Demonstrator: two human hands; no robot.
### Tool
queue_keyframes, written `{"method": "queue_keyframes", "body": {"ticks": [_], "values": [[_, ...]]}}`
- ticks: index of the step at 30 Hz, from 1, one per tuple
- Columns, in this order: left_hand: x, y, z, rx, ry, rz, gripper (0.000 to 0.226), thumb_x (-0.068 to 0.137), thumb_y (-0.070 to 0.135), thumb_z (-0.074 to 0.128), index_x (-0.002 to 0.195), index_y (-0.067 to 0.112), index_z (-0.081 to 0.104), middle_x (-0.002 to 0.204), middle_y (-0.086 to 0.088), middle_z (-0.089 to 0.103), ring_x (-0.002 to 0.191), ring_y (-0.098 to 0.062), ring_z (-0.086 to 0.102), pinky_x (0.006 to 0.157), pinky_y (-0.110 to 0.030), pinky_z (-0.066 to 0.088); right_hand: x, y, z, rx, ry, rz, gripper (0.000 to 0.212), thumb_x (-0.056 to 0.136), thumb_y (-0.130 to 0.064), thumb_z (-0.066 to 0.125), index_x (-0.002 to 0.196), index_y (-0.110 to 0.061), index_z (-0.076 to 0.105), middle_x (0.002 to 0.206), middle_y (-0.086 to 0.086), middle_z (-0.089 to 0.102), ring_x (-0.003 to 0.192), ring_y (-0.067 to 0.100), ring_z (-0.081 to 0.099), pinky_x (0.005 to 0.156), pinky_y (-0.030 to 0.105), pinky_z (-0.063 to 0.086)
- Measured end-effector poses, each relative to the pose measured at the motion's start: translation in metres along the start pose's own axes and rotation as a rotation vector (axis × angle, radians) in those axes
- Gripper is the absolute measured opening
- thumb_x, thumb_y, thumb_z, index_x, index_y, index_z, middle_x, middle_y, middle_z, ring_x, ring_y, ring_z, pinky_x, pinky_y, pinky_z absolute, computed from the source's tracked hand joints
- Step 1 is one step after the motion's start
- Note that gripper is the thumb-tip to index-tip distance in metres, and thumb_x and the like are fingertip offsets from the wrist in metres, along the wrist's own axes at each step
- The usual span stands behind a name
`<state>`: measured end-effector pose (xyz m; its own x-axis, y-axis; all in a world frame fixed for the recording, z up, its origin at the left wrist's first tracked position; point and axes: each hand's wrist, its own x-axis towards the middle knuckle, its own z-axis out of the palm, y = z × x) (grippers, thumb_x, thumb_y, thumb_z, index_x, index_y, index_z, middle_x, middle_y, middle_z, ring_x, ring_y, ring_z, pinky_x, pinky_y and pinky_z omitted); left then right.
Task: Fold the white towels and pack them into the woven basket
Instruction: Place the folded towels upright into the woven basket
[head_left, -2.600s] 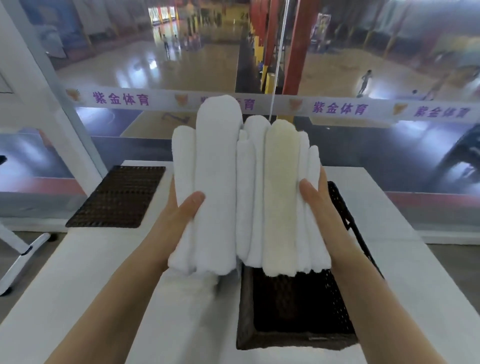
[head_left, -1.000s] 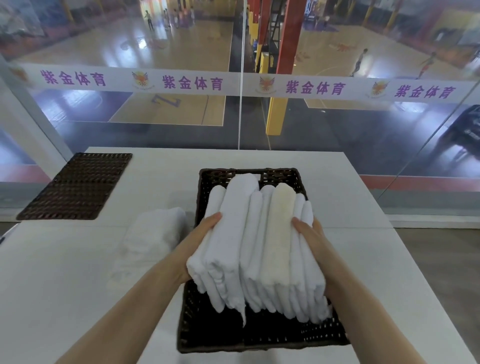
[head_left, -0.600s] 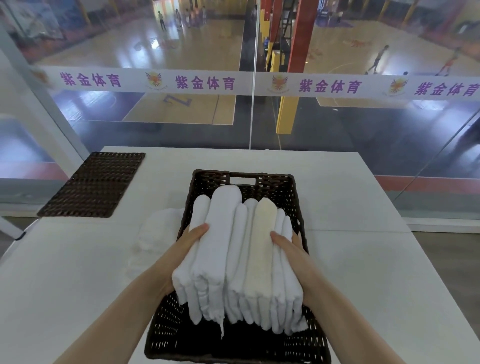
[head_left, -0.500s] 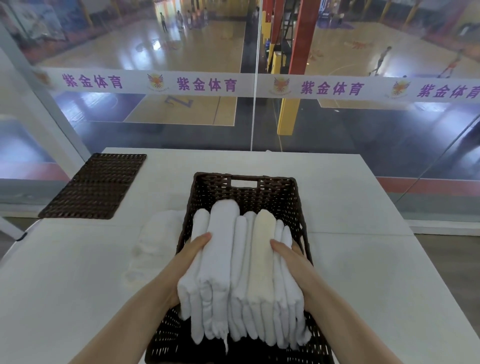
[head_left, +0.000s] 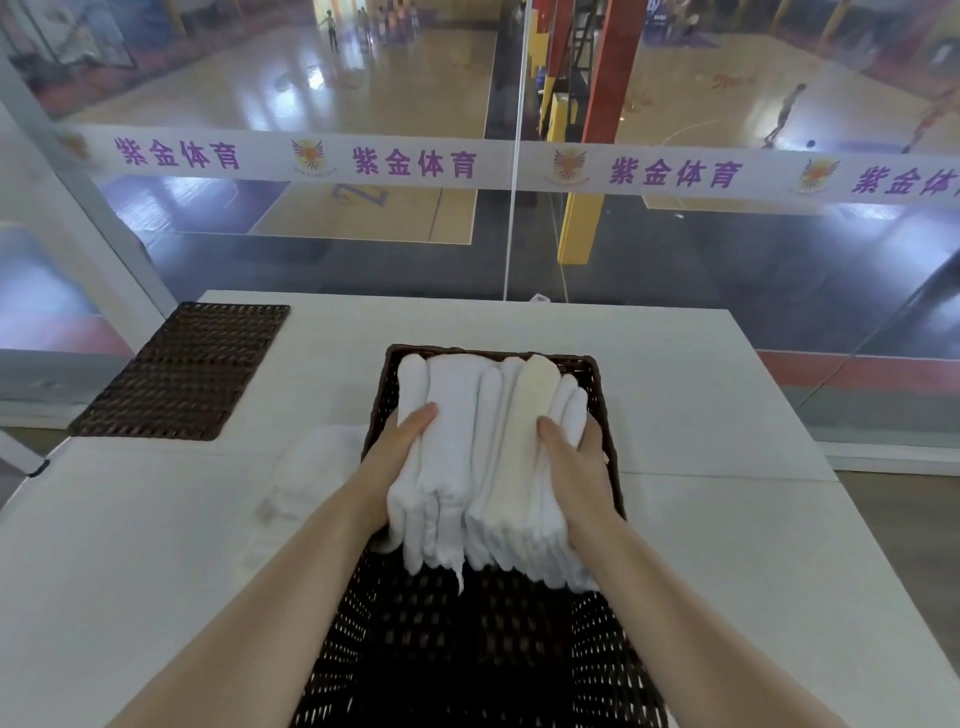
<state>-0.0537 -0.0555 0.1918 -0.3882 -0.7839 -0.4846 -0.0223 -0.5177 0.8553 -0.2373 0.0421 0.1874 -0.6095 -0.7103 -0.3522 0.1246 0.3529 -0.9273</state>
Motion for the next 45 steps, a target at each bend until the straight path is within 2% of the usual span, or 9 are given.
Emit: {"method": "queue_keyframes", "body": {"ticks": [2, 6, 13, 18, 22, 26, 30, 36, 45], "values": [[0.007, -0.001, 0.006, 0.194, 0.008, 0.117, 0.053, 0.089, 0.045, 0.064, 0.138, 0.034, 0.045, 0.125, 0.005, 0.063, 0.109, -0.012, 0.063, 0.091, -0.029, 0.048, 0.003, 0.009, 0.008, -0.063, 0.047, -0.047, 0.066, 0.086, -0.053, 0.058, 0.145, -0.036, 0.034, 0.128, -0.014, 0.054, 0.116, 0.014, 0.053, 0.100, 0.038, 0.044], [0.023, -0.005, 0.013, 0.378, -0.009, 0.138, 0.076, 0.077, 0.053, 0.068, 0.144, 0.044, 0.033, 0.128, 0.016, 0.055, 0.117, -0.014, 0.056, 0.103, -0.039, 0.044, 0.018, 0.029, 0.013, -0.056, -0.026, 0.066, 0.064, 0.083, -0.047, 0.065, 0.141, -0.033, 0.041, 0.120, -0.009, 0.061, 0.105, 0.016, 0.060, 0.095, 0.039, 0.050], [0.036, -0.023, 0.020, 0.159, 0.066, 0.134, 0.061, 0.088, 0.037, 0.064, 0.143, 0.035, 0.038, 0.131, 0.005, 0.057, 0.117, -0.019, 0.057, 0.103, -0.045, 0.044, 0.050, 0.031, 0.000, 0.065, -0.114, 0.047, 0.069, 0.075, -0.038, 0.073, 0.139, -0.036, 0.048, 0.123, -0.008, 0.064, 0.110, 0.018, 0.062, 0.100, 0.047, 0.049], [0.051, -0.036, 0.017, 0.037, 0.036, 0.173, 0.064, 0.080, 0.041, 0.066, 0.140, 0.040, 0.045, 0.132, 0.009, 0.060, 0.119, -0.015, 0.058, 0.099, -0.040, 0.048, 0.058, 0.033, -0.004, 0.042, -0.096, -0.053, 0.057, 0.088, -0.034, 0.066, 0.141, -0.041, 0.045, 0.131, -0.015, 0.059, 0.118, 0.011, 0.056, 0.103, 0.039, 0.046], [0.059, -0.055, 0.016, 0.046, 0.150, 0.201, 0.062, 0.082, 0.036, 0.057, 0.142, 0.033, 0.044, 0.129, 0.010, 0.059, 0.117, -0.012, 0.057, 0.099, -0.034, 0.046, 0.069, 0.035, 0.009, -0.125, -0.106, -0.117, 0.053, 0.098, -0.030, 0.054, 0.148, -0.034, 0.036, 0.138, -0.012, 0.051, 0.125, 0.011, 0.048, 0.099, 0.026, 0.037], [0.069, -0.057, 0.017, 0.245, 0.291, 0.198, 0.043, 0.095, 0.026, 0.046, 0.138, 0.028, 0.041, 0.126, 0.004, 0.057, 0.120, -0.022, 0.054, 0.101, -0.037, 0.043, 0.082, 0.035, 0.017, -0.382, 0.023, -0.061, 0.060, 0.102, -0.036, 0.042, 0.155, -0.027, 0.017, 0.144, 0.008, 0.047, 0.128, 0.029, 0.048, 0.101, 0.036, 0.041], [0.072, -0.046, 0.018, 0.524, 0.398, 0.198, 0.070, 0.091, 0.035, 0.033, 0.152, 0.034, -0.002, 0.148, -0.009, 0.043, 0.126, -0.031, 0.049, 0.109, -0.046, 0.037, 0.080, 0.031, 0.017, -0.538, 0.006, 0.086, 0.068, 0.099, -0.049, 0.040, 0.150, -0.011, 0.014, 0.130, 0.017, 0.056, 0.113, 0.035, 0.057, 0.093, 0.044, 0.049], [0.070, -0.042, 0.029, 0.785, 0.281, 0.243, 0.093, 0.086, 0.061, 0.056, 0.153, 0.039, -0.005, 0.161, -0.001, 0.010, 0.138, -0.026, 0.035, 0.103, -0.034, 0.037, 0.078, 0.036, 0.015, -0.384, -0.129, 0.086, 0.101, 0.080, -0.058, 0.069, 0.153, -0.016, 0.013, 0.142, 0.004, 0.048, 0.122, 0.024, 0.052, 0.097, 0.035, 0.044], [0.080, -0.025, 0.024, 0.850, 0.337, 0.332, 0.072, 0.082, 0.031, 0.063, 0.144, 0.029, 0.027, 0.123, 0.000, 0.049, 0.093, -0.020, 0.051, 0.069, -0.031, 0.042, 0.084, 0.041, 0.008, -0.413, -0.058, -0.134, 0.064, 0.086, -0.034, 0.066, 0.140, -0.021, 0.036, 0.111, -0.007, 0.055, 0.096, 0.016, 0.056, 0.077, 0.031, 0.046]]}}
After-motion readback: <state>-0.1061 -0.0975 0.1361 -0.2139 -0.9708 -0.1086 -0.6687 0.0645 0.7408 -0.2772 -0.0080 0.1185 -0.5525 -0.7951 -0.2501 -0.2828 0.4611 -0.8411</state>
